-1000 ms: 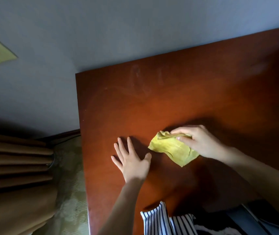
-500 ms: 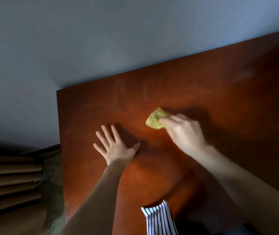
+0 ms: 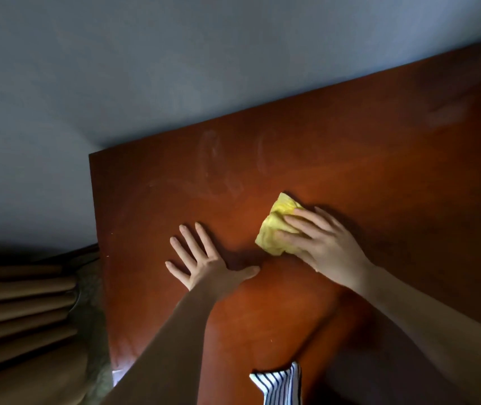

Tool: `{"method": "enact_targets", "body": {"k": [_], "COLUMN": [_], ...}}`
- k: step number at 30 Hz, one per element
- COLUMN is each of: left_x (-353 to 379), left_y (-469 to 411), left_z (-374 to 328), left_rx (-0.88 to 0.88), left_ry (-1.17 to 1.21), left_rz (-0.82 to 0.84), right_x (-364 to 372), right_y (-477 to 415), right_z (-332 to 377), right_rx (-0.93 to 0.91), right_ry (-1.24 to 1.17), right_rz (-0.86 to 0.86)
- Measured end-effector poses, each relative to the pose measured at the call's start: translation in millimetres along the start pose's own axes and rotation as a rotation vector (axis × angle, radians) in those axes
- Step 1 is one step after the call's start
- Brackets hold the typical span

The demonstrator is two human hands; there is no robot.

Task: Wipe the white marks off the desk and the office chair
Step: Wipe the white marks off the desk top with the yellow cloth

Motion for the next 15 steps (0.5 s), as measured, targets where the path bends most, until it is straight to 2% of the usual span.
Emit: {"method": "enact_targets", "body": {"k": [4,11,15], "left_x": [1,-3,-4], "left_y": [0,4,6], "left_z": [-1,-2,-3], "left_rx": [-0.017,-0.010,-0.005], "left_ry": [-0.004,0.002,-0.010], "left_rz": [0.021,0.076,0.093], "right_x": [-5,-5,4], "right_y": [-39,-140,-184], "right_z": [-33,-110,-117], "right_rx": [0.130,0.475,0.661], "right_ry": [-0.001,-0.099,-0.140], "right_rz": [-0.126,-0.121,-0.175]}}
Point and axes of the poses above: each hand's wrist, its own y-axis away from the middle knuckle, its own x-axis out of the palm, z = x × y, the point moved 5 cm from there along -y, towards the middle knuckle, and after that the axes turned 4 degrees about -y, right-handed, at the moved point
